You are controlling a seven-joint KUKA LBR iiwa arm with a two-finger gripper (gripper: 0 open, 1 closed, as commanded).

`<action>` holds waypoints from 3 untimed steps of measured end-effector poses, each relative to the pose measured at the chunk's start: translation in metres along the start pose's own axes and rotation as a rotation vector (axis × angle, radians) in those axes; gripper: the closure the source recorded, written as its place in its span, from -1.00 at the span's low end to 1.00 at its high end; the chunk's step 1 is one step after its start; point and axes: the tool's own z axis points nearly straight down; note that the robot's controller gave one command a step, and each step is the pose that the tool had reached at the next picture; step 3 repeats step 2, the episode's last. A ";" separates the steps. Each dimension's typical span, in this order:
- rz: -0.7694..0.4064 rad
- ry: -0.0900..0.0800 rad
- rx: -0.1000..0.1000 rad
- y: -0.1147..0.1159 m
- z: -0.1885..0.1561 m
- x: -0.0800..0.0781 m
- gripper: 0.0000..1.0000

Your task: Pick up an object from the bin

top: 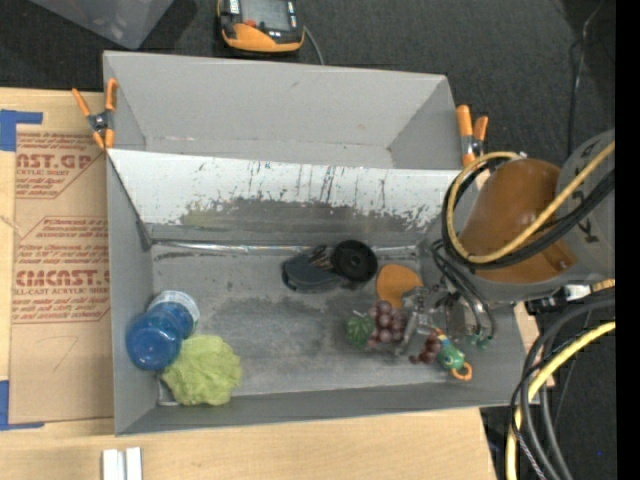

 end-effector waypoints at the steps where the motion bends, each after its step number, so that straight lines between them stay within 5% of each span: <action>1: 0.000 0.000 0.000 0.000 -0.012 0.000 1.00; 3: 0.000 0.005 -0.001 0.001 -0.033 0.001 1.00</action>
Offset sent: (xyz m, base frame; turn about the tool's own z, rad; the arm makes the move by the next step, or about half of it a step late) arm 0.0000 0.0001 0.0574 0.0001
